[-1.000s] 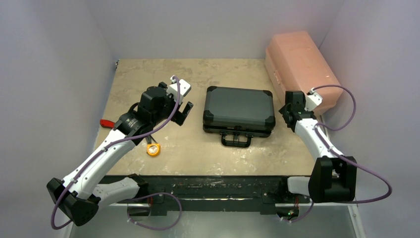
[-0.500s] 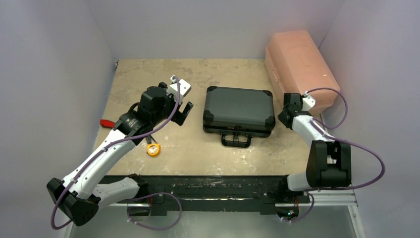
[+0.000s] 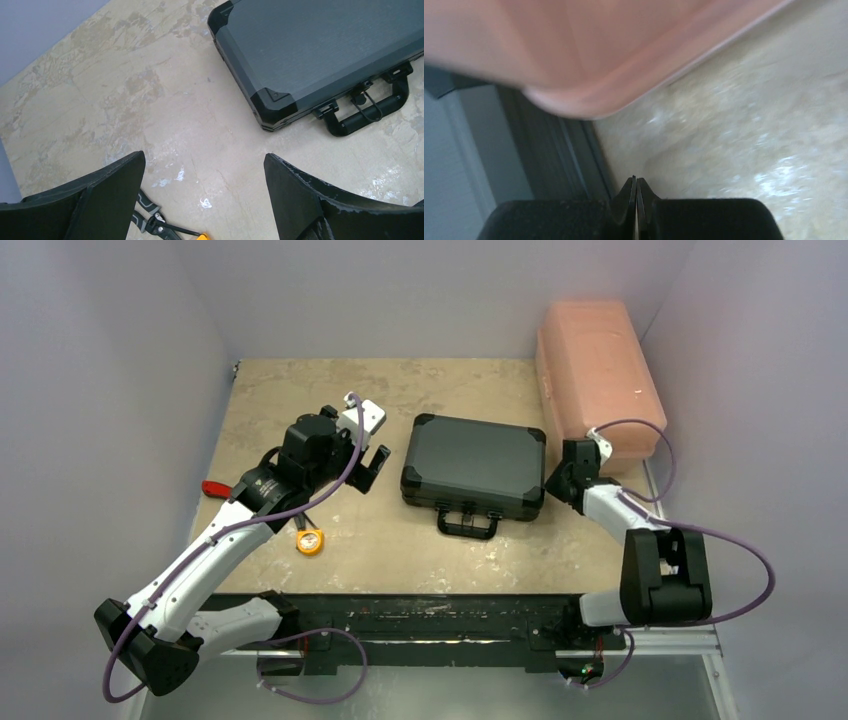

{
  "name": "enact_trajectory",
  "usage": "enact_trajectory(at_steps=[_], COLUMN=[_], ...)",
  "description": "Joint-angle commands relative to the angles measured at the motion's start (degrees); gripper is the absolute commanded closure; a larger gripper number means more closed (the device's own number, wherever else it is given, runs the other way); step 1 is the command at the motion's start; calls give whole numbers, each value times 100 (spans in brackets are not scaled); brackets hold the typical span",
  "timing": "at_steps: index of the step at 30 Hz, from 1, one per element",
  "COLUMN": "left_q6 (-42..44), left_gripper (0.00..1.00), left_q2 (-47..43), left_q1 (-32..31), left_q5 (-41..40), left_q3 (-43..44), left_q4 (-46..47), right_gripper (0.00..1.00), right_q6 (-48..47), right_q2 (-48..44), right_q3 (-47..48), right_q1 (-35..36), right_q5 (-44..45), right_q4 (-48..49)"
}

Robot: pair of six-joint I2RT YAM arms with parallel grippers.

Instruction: Pack up texas hold em set

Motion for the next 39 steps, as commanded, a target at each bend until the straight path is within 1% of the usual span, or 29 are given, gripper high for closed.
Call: enact_trajectory(at_steps=[1,9,16,23,26,30,31,32,34,36,39], left_q6=[-85,-89,-81,-61,-54,-56,-73,-93,-128,-161,-221], left_gripper=[12,12,12,12,12,12,12,12,12,12,10], left_q2=[-19,-30,-71,-107,-147,-179,-180,-184,-208,-259,-368], left_q1=[40,41,40,48,41,45,41,47,48,51,58], left_q5=[23,3,-90,-212,-307,-404,-433,-472,-541,-625,-757], left_q3=[52,51,31,6,-19,-56,-66,-66,-77,-115,-189], left_q4=[118,113,123,123,145,189,202,202,221,271,358], right_gripper=[98,100,100,100,100,100,96,89,81,79,78], right_q6=[-264,-12,231,69,-65,-334,-405,-461,-477,-528,-624], right_q2=[228,135,110,-39,-221,-811,-1013,-1300,-1722,-2054,-2286], right_q3=[-326,-369,-203,-31,9,112,135,160,211,410,930], right_q1=[899,1425,2260,2866,2904,2900,2903,2896,2900,2894,2898], right_q5=[-1265,-1500,-1803,-1992,-1919,-1247,-1142,-1119,-1072,-774,-536], right_q4=[-517,-456,-196,-73,-352,-1122,-1359,-1495,-1724,-1992,-2311])
